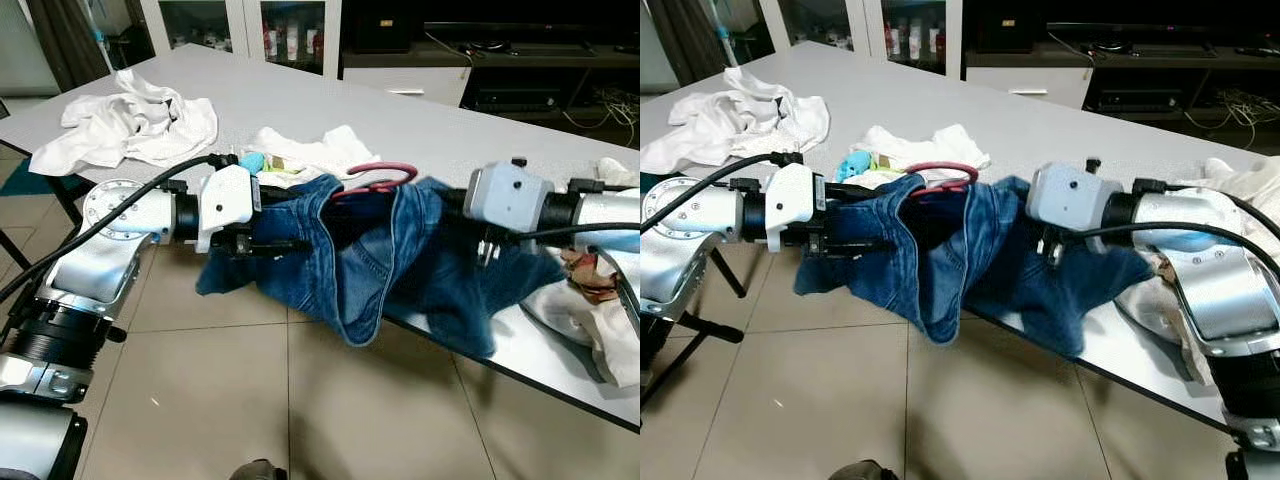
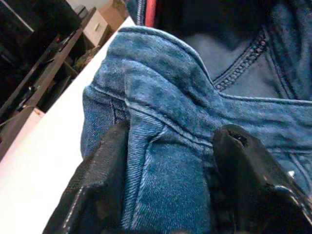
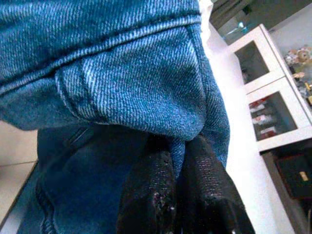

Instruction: Hang hanger

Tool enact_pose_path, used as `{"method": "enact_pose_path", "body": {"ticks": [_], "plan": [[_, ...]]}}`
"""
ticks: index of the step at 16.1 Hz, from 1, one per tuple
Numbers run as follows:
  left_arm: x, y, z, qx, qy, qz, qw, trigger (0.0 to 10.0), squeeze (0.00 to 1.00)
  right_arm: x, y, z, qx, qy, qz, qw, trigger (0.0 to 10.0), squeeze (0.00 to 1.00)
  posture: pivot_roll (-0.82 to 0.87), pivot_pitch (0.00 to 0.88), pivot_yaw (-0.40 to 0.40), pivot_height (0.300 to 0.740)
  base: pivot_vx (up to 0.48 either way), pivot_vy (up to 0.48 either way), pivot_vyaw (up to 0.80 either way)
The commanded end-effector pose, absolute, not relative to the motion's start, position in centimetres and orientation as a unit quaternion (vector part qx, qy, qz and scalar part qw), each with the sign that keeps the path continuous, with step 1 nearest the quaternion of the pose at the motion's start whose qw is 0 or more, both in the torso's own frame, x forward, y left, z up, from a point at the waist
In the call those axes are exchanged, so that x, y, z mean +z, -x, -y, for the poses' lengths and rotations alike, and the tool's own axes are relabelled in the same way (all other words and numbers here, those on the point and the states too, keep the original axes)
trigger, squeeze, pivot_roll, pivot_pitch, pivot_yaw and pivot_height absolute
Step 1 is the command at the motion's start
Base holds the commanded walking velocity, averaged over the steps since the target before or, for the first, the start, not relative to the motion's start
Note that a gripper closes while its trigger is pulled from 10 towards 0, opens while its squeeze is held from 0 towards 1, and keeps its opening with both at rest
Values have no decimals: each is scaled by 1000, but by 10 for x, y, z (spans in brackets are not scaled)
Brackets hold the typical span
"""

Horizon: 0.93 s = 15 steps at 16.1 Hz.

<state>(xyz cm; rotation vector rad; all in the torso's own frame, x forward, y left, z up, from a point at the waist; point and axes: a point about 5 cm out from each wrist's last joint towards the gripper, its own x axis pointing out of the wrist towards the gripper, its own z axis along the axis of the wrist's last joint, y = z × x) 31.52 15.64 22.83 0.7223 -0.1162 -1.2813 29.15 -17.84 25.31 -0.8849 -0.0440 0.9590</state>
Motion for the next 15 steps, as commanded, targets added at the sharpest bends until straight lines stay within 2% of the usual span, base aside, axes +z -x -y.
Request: {"method": "enact_pose_path", "body": {"ticks": [1,2,3,9,15], "plan": [[222,-314,-150,-596,-331,39,731,9137,0,273,-288,166,443,422,77,787,10000,0,20,0,16,723,0,0,0],[222,-314,-150,-596,-331,37,731,9137,0,273,-287,166,443,422,78,788,10000,0,20,0,16,723,0,0,0],[221,-314,-151,-597,-328,30,732,0,0,277,-288,164,439,419,87,790,10000,0,19,0,15,723,0,0,0],[220,-312,-150,-606,-315,25,730,0,0,279,-289,164,434,413,95,795,10000,0,19,0,13,723,0,0,0],[220,-314,-139,-597,-286,57,747,0,0,271,-307,170,377,421,100,819,10000,0,16,0,12,723,0,0,0]]}}
